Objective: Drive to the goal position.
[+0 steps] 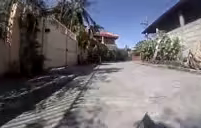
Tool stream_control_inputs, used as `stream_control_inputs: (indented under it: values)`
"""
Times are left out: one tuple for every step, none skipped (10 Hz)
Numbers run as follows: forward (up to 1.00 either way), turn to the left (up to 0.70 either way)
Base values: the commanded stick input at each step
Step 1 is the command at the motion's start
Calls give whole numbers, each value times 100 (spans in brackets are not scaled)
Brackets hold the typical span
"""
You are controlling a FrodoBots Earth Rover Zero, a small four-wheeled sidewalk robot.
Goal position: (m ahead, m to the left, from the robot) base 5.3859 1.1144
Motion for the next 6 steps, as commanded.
stream_control_inputs:
  values:
    - [70,-3]
    - [70,-3]
    - [70,-3]
    - [70,-3]
    - [70,-3]
    - [70,-3]
